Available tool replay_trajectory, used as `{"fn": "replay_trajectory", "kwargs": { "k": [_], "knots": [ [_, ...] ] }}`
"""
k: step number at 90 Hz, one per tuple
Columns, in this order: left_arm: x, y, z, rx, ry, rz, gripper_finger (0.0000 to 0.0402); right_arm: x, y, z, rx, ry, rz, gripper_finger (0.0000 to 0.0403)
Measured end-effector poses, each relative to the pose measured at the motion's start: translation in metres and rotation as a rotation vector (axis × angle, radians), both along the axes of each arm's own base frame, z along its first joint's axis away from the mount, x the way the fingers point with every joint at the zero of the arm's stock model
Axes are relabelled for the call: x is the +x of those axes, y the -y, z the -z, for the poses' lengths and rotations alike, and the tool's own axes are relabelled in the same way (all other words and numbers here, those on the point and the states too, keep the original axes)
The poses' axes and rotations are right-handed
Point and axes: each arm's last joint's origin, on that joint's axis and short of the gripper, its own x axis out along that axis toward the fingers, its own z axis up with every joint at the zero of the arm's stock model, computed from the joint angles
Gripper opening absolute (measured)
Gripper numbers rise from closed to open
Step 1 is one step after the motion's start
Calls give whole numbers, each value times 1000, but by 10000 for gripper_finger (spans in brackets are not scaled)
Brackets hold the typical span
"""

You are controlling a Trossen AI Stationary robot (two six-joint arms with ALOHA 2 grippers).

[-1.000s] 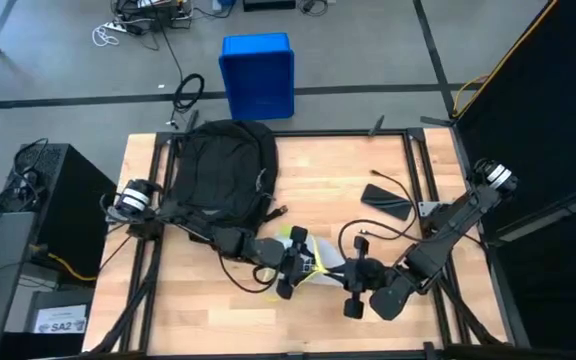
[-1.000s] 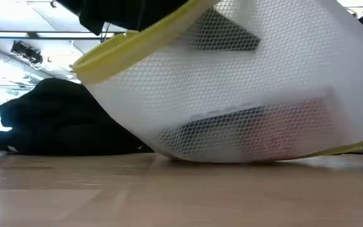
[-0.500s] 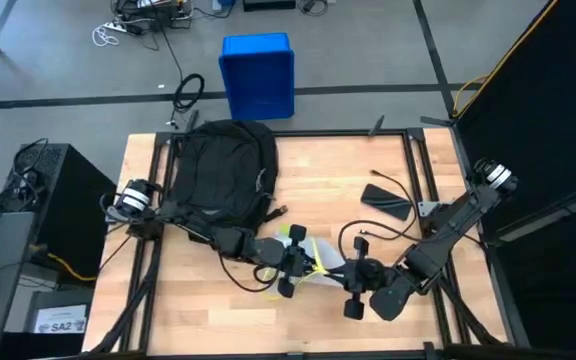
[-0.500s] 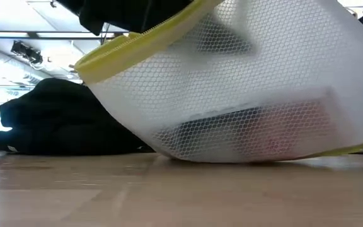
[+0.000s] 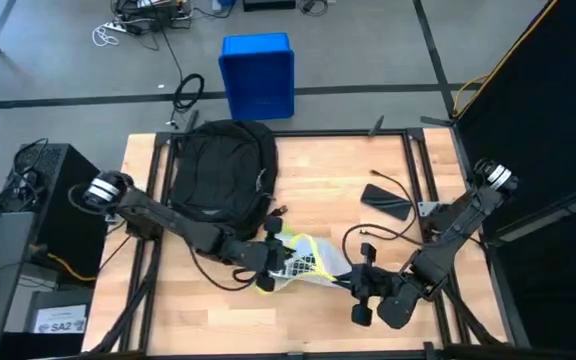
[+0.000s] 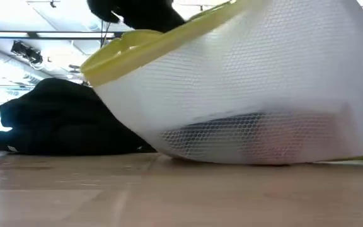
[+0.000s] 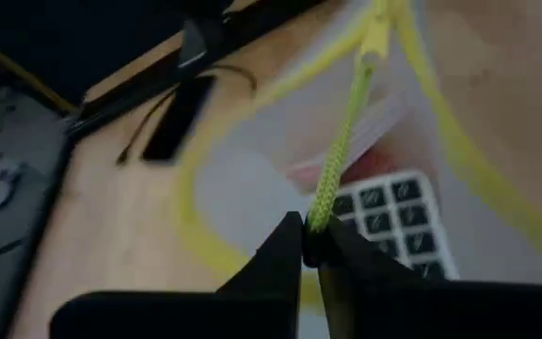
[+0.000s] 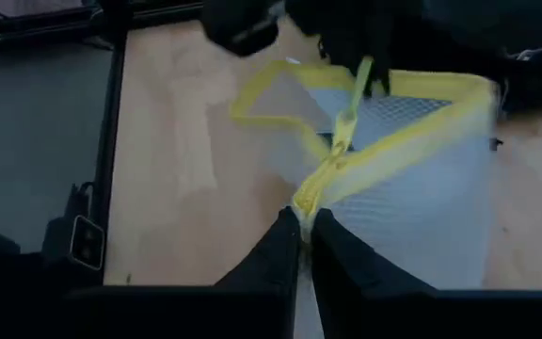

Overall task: Unpack backpack
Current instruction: Close the zip lock bag

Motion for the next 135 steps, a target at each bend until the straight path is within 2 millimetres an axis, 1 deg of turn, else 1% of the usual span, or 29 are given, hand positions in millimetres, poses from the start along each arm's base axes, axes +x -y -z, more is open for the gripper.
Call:
{"fn": "replay_trajectory", "kwargs": {
  "k": [20,32,43,59,70,86,108,120,135],
  "knots": [
    [-30,4,-12,63,-80,-76,0,-2,0,0,-17,14,19,0],
    [-49,5,-17,88,-126,-135,0,-6,5,-3,-53,42,79,0],
    [-77,8,-34,108,-111,-175,0,-13,14,-5,-66,35,153,0],
    [-119,-6,-56,100,-72,-315,0,-24,24,2,-43,-57,241,0],
    [-136,-16,-63,83,-57,-389,0,-30,29,7,16,-146,283,0],
    [-149,-25,-64,84,-64,-455,0,-39,35,12,73,-275,360,0],
    [-163,-36,-60,78,-93,-577,0,-54,42,17,114,-456,497,1],
    [-162,-35,-60,63,-83,-580,0,-55,42,18,115,-468,506,1],
    [-158,-32,-60,32,-102,-539,2,-55,40,18,140,-490,498,0]
  ]
}}
